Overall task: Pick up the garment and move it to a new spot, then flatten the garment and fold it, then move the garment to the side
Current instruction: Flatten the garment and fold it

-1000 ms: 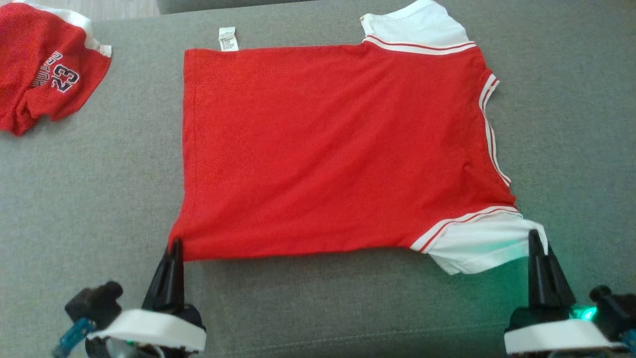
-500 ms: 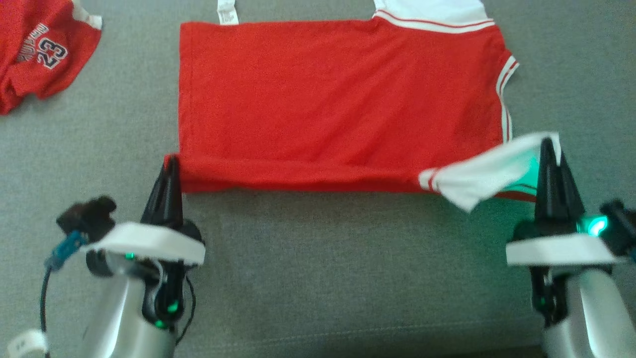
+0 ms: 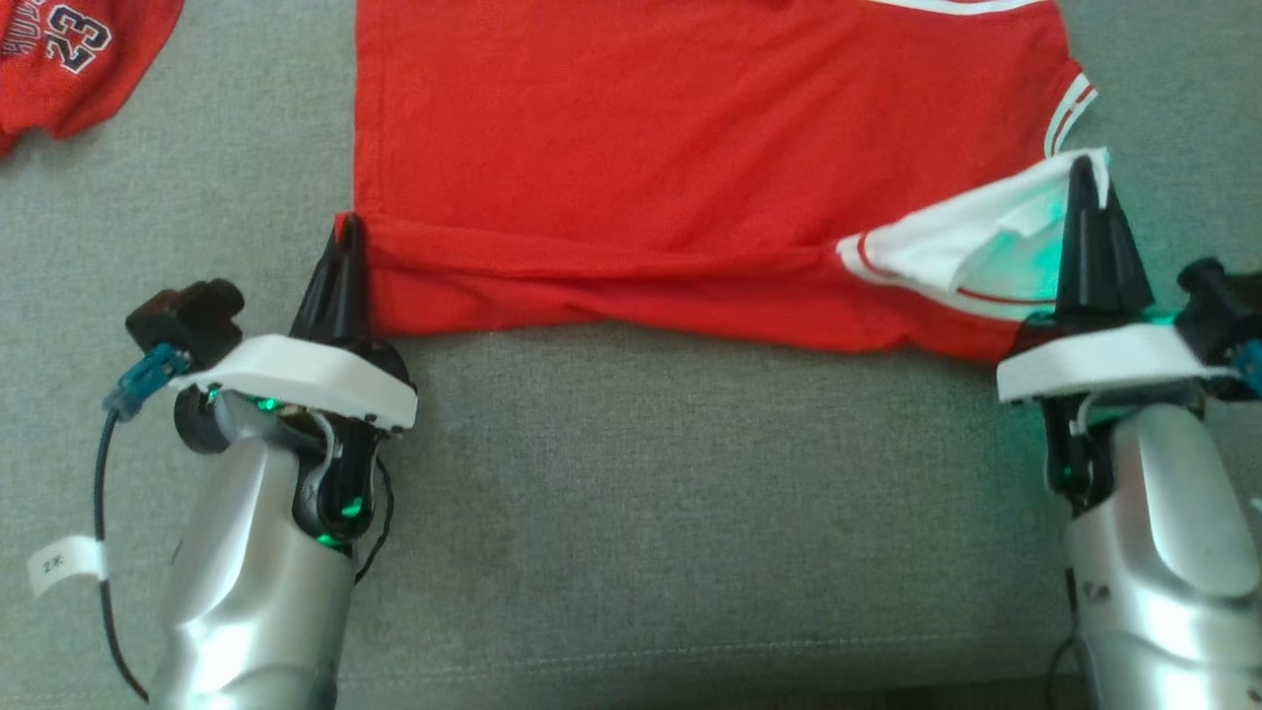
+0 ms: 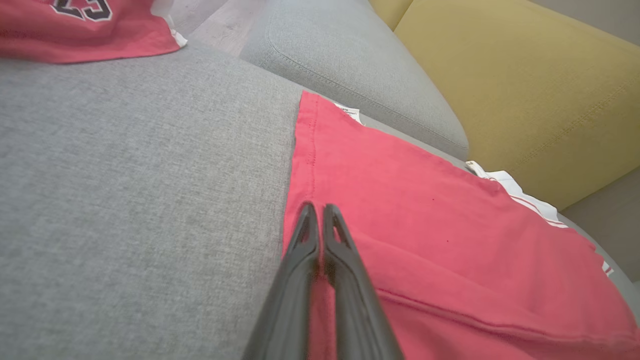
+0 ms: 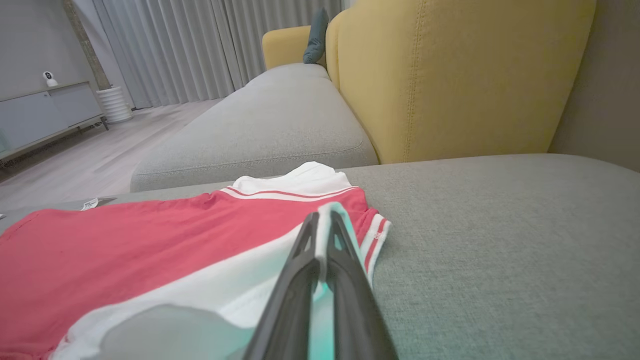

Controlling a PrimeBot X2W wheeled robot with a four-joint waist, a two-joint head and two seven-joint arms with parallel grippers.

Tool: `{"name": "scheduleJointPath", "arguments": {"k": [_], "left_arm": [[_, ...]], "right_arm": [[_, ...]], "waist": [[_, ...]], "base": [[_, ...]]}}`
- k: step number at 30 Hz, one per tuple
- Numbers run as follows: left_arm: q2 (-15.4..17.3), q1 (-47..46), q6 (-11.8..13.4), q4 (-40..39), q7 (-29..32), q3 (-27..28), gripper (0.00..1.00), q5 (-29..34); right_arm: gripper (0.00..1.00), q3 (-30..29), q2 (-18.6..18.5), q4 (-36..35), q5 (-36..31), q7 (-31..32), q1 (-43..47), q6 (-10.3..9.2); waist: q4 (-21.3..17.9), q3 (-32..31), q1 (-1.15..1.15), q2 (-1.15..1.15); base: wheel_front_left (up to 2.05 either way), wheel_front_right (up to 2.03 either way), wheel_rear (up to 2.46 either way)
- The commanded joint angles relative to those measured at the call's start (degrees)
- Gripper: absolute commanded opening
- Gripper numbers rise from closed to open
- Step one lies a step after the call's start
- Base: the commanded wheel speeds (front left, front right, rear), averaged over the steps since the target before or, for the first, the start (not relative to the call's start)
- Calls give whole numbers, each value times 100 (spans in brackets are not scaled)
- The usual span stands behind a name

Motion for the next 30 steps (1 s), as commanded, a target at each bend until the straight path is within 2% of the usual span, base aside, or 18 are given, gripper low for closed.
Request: {"name": "scheduleJointPath", "arguments": {"k": [1, 4, 7, 8, 9, 10, 11, 17, 24, 30], "left_arm": [[84, -177, -31, -94, -77, 127, 0, 35], [83, -278, -40, 46, -134, 118, 1, 39], [86, -397, -52, 169, -176, 82, 10, 66], [90, -436, -58, 195, -196, 57, 24, 92], [91, -467, -62, 211, -220, 38, 47, 115], [90, -489, -67, 218, -245, 26, 100, 131], [88, -501, -71, 217, -268, 24, 100, 136], [122, -422, -105, -51, -380, 52, 100, 198], [240, 97, -128, -610, -405, 111, 100, 188], [350, 686, 30, -919, 111, 85, 100, 82]], "right_arm": [[0, 72, -31, -69, -64, -22, -207, 37], [0, -11, -31, 169, -136, -22, -445, 37], [0, -49, -31, 443, -268, -22, -666, 37], [4, -32, -31, 585, -306, -22, -725, 37], [29, -22, -31, 684, -316, -22, -793, 37], [61, -25, -31, 755, -323, -22, -855, 37], [100, -28, -31, 810, -335, -22, -903, 37], [100, -100, -31, 790, -319, -22, -975, 37], [100, -299, -31, 336, -280, -22, -743, 37], [100, -283, -31, -88, -179, -22, -222, 37]], "waist": [[0, 18, -1, 0], [-1, 37, -1, 0], [3, 54, -1, 0], [5, 51, -1, 0], [5, 48, -1, 0], [6, 43, -1, 0], [7, 39, -1, 0], [16, -24, -1, 0], [16, -194, -1, 0], [10, -399, -1, 0]], "base": [[0, 0, 0], [0, 0, 0], [0, 0, 0], [0, 0, 0], [0, 0, 0], [0, 0, 0], [0, 0, 0], [0, 0, 0], [0, 0, 0], [0, 0, 0]]}}
